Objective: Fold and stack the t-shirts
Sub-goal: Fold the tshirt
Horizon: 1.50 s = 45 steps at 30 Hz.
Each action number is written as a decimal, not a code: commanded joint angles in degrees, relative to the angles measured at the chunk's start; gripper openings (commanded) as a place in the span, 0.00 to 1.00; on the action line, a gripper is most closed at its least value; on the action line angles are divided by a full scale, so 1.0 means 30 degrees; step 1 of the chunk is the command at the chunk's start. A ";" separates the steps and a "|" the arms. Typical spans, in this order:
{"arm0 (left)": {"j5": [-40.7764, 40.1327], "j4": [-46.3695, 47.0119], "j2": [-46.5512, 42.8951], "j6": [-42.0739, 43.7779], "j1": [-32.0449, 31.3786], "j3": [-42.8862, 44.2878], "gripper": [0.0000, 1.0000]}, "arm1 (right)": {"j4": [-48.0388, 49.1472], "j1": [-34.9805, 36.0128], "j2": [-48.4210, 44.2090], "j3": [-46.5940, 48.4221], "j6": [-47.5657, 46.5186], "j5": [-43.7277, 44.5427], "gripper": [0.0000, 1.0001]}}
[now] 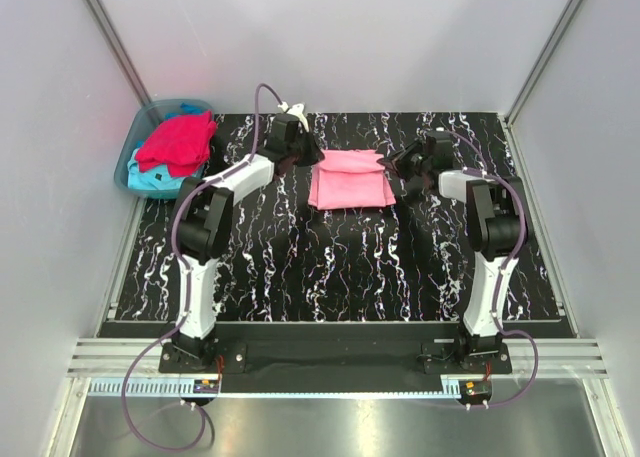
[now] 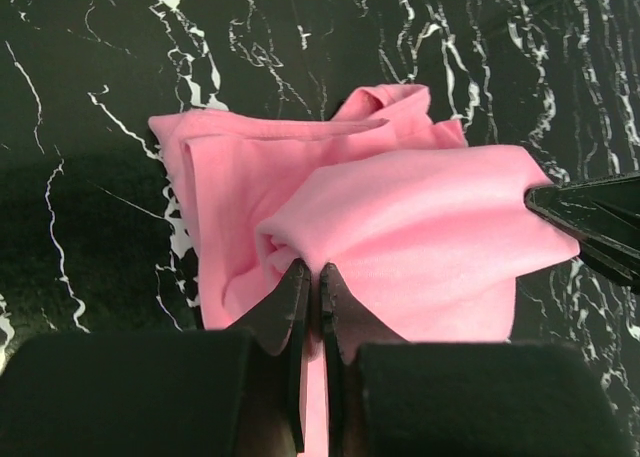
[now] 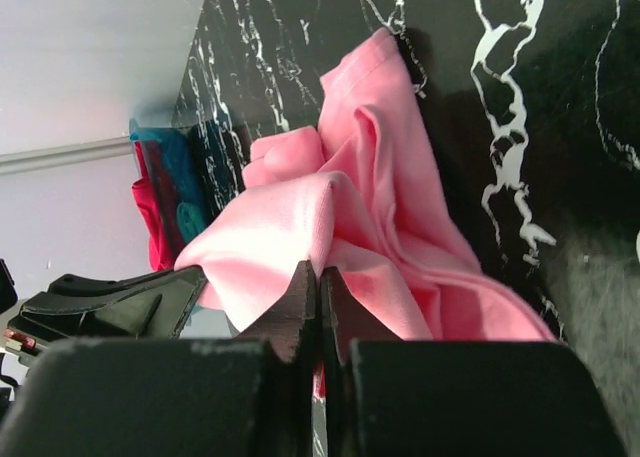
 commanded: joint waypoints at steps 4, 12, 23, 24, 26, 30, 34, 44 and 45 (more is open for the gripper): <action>0.0045 -0.0167 0.1235 0.0321 0.0732 0.1967 0.07 | 0.0393 -0.0329 0.1718 0.2656 -0.0416 -0.0609 0.00; -0.0482 -0.0109 0.1822 0.0585 0.0791 0.2817 0.60 | 0.0626 -0.0300 0.3008 0.5089 -0.1122 -0.1488 0.41; -0.0513 -0.0723 0.1588 0.0820 0.1025 0.3841 0.66 | 0.0392 -0.0300 0.3361 0.5558 -0.1122 -0.1548 0.55; -0.0512 -0.0782 0.1530 0.0819 0.1025 0.3930 0.66 | 0.0246 -0.0300 0.3449 0.5791 -0.1122 -0.1520 0.55; -0.0425 -0.0811 0.1383 0.0849 0.1055 0.3989 0.66 | 0.0012 -0.0300 0.3595 0.6317 -0.1093 -0.1461 0.55; -0.0161 -0.0841 0.0799 0.0731 0.1084 0.3757 0.66 | -0.0662 -0.0300 0.3481 0.6789 -0.1296 -0.1373 0.55; 0.0074 0.0357 -0.0519 0.0293 0.1055 0.1625 0.66 | -0.0985 -0.0300 0.2281 0.5709 -0.1736 -0.0818 0.55; 0.0103 0.2028 -0.3419 -0.0381 0.1055 -0.1866 0.66 | -0.0840 -0.0388 -0.1967 0.1052 -0.2968 0.1556 0.54; 0.0103 0.2262 -0.3712 -0.0440 0.1055 -0.2102 0.65 | -0.0810 -0.0358 -0.2376 0.0903 -0.2997 0.1557 0.54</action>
